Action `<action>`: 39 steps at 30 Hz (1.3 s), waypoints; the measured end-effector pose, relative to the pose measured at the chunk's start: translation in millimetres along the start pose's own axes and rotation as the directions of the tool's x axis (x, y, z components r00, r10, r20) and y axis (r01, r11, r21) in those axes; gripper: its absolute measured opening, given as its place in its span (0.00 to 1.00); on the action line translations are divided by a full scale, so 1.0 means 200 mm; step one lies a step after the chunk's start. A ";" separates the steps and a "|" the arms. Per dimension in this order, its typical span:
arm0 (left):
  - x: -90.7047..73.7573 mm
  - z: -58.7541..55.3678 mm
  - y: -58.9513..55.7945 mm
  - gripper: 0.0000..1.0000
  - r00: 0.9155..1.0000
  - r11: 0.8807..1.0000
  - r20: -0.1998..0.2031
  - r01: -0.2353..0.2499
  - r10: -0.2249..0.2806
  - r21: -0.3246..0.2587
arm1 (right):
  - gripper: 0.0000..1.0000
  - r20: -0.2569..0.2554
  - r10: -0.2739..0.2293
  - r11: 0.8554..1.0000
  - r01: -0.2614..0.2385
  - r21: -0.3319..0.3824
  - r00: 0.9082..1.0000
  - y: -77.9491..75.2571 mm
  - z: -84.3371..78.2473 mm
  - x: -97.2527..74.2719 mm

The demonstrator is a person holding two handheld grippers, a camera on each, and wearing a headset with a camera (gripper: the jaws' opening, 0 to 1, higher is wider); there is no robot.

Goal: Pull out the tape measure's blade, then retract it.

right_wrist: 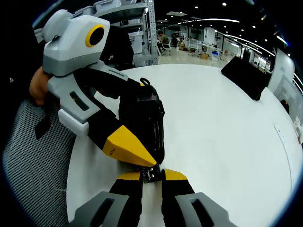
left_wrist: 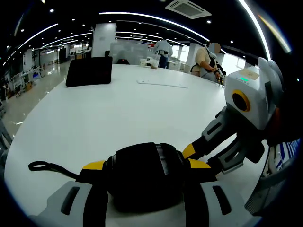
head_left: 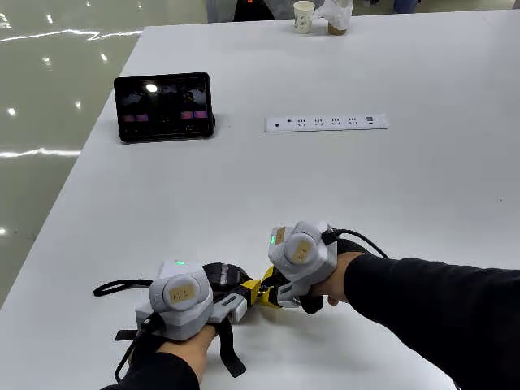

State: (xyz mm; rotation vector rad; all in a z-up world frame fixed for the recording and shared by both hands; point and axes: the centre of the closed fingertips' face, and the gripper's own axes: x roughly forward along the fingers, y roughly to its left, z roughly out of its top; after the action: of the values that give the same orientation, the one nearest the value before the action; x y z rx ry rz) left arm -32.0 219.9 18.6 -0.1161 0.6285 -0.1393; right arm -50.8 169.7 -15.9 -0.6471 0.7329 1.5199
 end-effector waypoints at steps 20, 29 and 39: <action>0.00 0.00 0.00 0.60 1.000 1.000 0.004 0.000 0.000 -0.006 | 0.12 0.006 0.006 1.000 -0.006 -0.007 1.000 0.00 0.02 0.01; 0.00 0.00 0.00 0.62 1.000 1.000 0.019 -0.011 0.011 0.007 | 0.13 0.022 -0.026 1.000 0.026 0.000 0.999 0.00 0.02 0.01; 0.01 0.00 0.00 0.63 1.000 1.000 0.001 -0.004 0.004 0.021 | 0.17 0.024 -0.073 0.997 0.073 -0.013 0.997 -0.01 0.02 0.00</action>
State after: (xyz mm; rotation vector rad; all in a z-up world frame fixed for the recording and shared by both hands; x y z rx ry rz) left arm -30.1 219.6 16.8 -0.0950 0.6258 -0.1417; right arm -47.9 173.3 -14.4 -0.6580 0.6745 1.4643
